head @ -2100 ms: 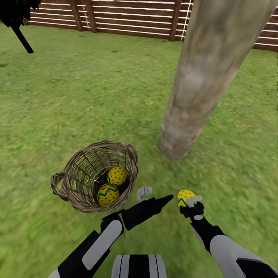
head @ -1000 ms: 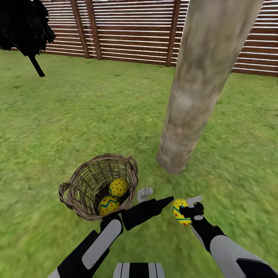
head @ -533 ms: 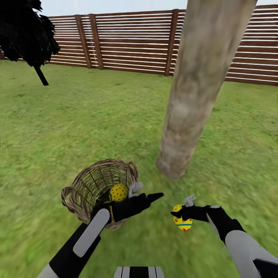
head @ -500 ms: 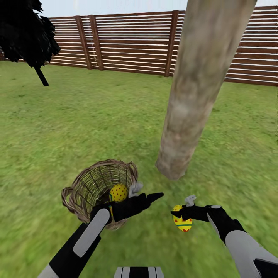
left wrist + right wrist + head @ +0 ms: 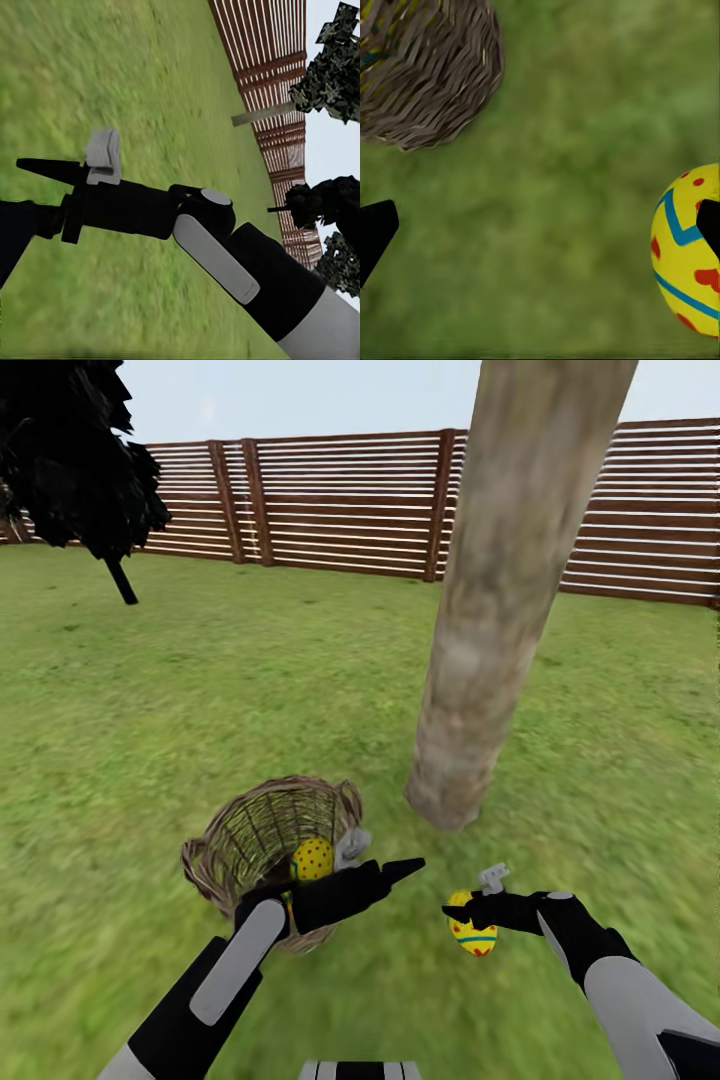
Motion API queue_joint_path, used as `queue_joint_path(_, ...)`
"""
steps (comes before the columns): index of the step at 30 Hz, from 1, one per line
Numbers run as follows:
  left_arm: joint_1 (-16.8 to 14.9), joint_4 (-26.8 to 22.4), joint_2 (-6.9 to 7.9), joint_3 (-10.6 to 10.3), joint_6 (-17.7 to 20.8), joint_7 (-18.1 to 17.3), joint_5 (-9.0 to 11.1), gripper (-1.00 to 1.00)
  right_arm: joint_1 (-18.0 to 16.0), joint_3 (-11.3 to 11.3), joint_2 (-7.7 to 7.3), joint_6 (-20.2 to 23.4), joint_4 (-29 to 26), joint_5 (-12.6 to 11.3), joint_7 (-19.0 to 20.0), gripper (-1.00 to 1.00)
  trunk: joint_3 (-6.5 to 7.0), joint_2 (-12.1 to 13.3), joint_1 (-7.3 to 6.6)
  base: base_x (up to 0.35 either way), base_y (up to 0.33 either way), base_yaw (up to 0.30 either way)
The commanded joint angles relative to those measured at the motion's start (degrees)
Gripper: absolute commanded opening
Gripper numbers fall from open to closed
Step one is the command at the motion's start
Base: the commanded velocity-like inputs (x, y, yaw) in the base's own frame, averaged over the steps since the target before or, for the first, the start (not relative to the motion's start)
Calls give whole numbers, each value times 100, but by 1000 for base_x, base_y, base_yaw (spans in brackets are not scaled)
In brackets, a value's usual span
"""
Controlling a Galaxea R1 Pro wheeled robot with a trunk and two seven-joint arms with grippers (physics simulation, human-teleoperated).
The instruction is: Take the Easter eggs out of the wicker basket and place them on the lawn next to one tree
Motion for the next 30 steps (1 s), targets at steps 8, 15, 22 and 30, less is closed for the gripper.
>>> queue_joint_path(8,-2,3,11,11,21,-16,1,100,-2,-48,10,54,-10,20,42,100,174,9,-25,-277,96,0)
queue_joint_path(15,-2,3,64,35,-8,-311,5,100,-2,-48,12,54,-7,22,42,100,284,16,-37,-12,4,0)
queue_joint_path(22,-2,22,64,36,12,-576,1,100,-2,-48,11,54,-2,20,42,100,440,25,-56,0,0,0)
queue_joint_path(30,-2,19,71,52,12,-584,1,100,-2,-48,19,45,-1,26,34,100,617,36,-76,0,0,0)
